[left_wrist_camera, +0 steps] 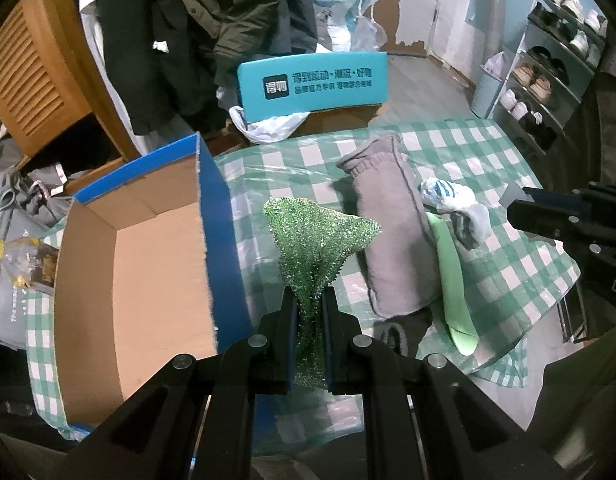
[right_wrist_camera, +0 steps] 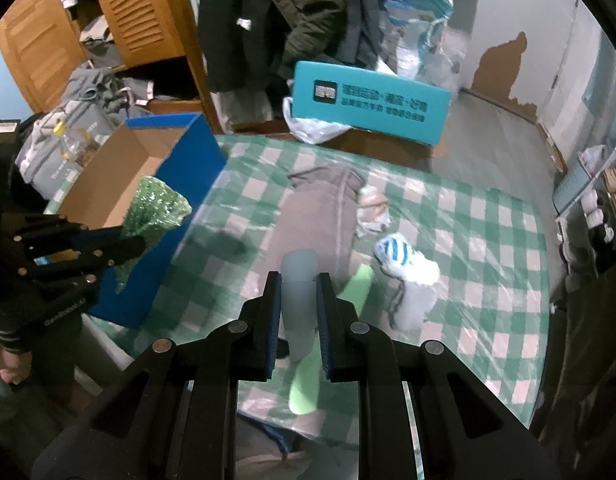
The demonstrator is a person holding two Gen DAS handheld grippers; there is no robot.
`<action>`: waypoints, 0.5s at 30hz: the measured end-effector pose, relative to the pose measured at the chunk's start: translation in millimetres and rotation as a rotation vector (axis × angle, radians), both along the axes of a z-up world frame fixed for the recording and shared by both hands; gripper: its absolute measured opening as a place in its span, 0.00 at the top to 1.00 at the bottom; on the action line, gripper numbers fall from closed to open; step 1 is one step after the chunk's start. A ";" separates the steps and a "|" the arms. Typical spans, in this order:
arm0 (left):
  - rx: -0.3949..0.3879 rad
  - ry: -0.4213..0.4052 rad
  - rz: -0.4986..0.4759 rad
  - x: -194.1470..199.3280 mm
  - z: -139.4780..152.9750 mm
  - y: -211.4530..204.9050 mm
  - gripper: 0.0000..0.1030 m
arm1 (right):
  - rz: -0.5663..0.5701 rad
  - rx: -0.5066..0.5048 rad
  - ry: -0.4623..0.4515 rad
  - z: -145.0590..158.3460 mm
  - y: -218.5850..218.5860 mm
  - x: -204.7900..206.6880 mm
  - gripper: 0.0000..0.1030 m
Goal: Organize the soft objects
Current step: 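Carry the green scrub pad with the left tool over the cardboard box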
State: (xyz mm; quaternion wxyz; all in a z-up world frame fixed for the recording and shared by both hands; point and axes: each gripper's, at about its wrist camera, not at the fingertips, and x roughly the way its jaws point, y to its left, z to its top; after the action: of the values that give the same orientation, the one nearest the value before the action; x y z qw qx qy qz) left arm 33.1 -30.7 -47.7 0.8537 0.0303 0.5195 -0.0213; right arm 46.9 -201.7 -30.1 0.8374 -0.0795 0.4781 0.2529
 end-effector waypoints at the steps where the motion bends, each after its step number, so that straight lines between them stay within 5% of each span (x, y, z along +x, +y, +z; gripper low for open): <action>1: -0.001 -0.001 0.003 -0.6 0.9 2.8 0.90 | 0.006 0.004 -0.003 1.9 3.5 0.0 0.85; 15: 0.001 -0.028 0.056 -11.1 13.1 38.5 0.90 | 0.086 0.029 -0.026 20.0 51.2 2.2 0.85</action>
State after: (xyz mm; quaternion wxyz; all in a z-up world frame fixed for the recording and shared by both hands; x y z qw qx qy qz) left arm 22.0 7.7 -34.6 0.8611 0.0164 0.5082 0.0034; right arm 49.1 -150.5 -10.1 0.8330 -0.0908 0.4596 0.2945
